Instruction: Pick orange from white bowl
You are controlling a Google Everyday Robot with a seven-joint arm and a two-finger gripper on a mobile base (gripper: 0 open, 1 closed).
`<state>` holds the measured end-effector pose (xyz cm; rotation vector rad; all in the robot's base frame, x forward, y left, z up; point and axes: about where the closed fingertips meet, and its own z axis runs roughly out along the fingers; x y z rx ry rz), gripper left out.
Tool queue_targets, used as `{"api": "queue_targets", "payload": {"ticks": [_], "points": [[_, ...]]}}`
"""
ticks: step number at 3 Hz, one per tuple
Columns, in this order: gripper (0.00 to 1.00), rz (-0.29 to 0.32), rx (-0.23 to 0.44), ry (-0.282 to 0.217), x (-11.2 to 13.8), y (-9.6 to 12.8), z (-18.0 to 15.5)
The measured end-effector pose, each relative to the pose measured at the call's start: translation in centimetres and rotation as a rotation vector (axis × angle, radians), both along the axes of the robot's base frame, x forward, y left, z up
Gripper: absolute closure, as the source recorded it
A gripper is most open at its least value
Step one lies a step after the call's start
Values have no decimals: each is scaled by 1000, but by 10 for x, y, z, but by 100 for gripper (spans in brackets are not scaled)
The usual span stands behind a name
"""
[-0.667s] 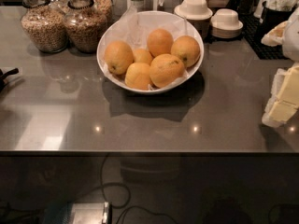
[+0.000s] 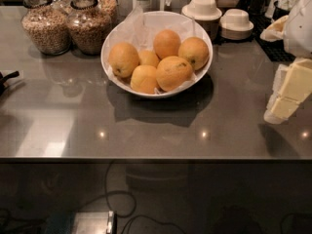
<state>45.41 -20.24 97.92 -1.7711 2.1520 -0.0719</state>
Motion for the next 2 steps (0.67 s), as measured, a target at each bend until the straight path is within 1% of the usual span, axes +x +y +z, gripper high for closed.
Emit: {"api": "queue_targets", "payload": {"ticks": [1,2], "points": [[0,96,68,-38,26,25,5],[0,200,162,-64,56,57,7]]}}
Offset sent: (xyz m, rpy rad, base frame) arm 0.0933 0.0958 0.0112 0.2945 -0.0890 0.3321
